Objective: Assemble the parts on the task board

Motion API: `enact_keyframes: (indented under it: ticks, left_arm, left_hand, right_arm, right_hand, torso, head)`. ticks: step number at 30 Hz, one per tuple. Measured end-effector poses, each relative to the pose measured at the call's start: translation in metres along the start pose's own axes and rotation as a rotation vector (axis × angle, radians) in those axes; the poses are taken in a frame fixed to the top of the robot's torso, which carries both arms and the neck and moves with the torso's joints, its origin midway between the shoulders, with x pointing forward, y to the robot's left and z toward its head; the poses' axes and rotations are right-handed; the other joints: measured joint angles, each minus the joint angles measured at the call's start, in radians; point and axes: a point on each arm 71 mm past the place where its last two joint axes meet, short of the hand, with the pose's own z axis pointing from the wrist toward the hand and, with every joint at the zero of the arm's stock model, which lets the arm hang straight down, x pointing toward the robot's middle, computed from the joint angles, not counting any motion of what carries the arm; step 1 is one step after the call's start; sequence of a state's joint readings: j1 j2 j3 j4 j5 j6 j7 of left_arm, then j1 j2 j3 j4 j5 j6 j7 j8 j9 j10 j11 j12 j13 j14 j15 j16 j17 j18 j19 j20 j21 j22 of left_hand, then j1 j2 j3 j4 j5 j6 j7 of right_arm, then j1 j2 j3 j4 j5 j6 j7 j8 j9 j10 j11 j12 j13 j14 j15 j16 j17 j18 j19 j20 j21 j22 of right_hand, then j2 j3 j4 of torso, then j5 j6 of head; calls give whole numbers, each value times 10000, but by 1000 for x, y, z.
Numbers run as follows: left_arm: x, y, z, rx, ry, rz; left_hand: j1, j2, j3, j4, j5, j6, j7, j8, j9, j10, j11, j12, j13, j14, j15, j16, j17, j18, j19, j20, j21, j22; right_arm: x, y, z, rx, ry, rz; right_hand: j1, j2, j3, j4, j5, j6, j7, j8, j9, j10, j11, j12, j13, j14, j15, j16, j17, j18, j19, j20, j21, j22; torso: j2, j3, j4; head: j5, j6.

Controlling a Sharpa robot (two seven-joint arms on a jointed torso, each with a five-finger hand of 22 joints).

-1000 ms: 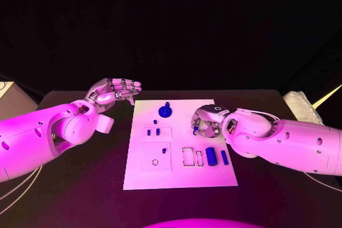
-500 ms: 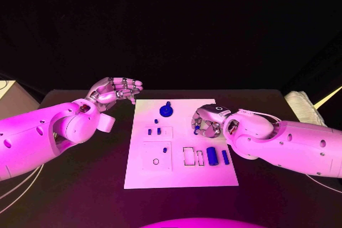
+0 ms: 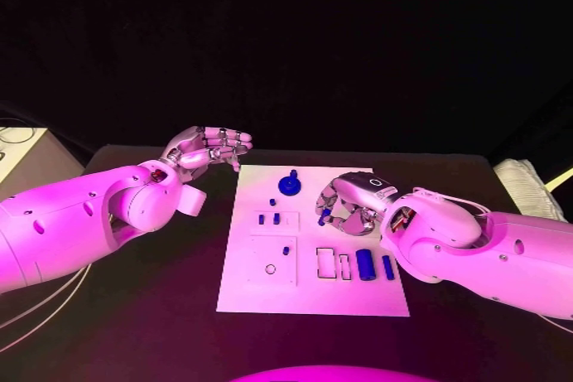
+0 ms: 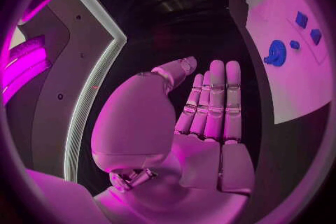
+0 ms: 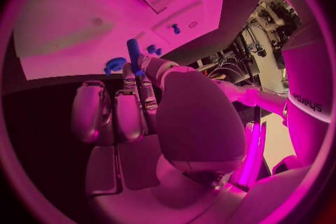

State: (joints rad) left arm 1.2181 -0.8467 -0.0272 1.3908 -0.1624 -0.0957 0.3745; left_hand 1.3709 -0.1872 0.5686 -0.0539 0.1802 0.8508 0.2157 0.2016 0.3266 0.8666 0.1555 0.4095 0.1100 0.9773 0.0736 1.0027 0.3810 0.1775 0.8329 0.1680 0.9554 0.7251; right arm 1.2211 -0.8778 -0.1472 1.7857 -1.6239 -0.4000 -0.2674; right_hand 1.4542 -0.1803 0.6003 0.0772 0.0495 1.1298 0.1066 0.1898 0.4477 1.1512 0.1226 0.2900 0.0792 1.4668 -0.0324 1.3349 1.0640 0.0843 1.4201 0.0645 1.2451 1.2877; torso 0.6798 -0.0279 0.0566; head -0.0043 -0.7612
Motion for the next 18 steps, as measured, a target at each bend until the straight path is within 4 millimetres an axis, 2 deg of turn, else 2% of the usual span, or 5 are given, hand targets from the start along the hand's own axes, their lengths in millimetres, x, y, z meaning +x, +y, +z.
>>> enact_keyframes:
  ticks: [5,10,18]
  left_arm:
    - [1,0,1,-4,-1,-40]
    - [1,0,1,-8,-11,-63]
    - [3,1,2,-9,21,-95]
  left_hand:
    - [0,0,0,0,0,0,0,0,0,0,0,0,0,0,0,0,0,0,0,0,0,0]
    - [0,0,0,0,0,0,0,0,-1,0,0,0,0,0,0,0,1,0,0,0,0,0]
    - [0,0,0,0,0,0,0,0,-1,0,0,0,1,0,0,0,1,0,0,0,0,-2]
  right_arm:
    - [0,18,2,-496,-167,218]
    - [4,37,6,-1028,-211,441]
    - [23,60,14,-1626,48,777]
  right_hand:
    - [0,-1,0,-1,11,0,0,-1,14,0,0,2,0,0,0,0,0,0,0,0,0,14]
    - [-1,-1,0,-2,11,-1,-1,-2,15,0,0,2,0,0,0,0,-6,0,0,0,39,24]
    - [-3,-5,-12,-14,10,-2,-1,-3,29,0,0,1,0,0,1,0,-31,0,0,0,38,24]
  torso:
    - [7,5,5]
    - [0,-12,-1]
    - [-10,-33,5]
  head:
    - [285,-29]
    - [562,-76]
    - [866,-168]
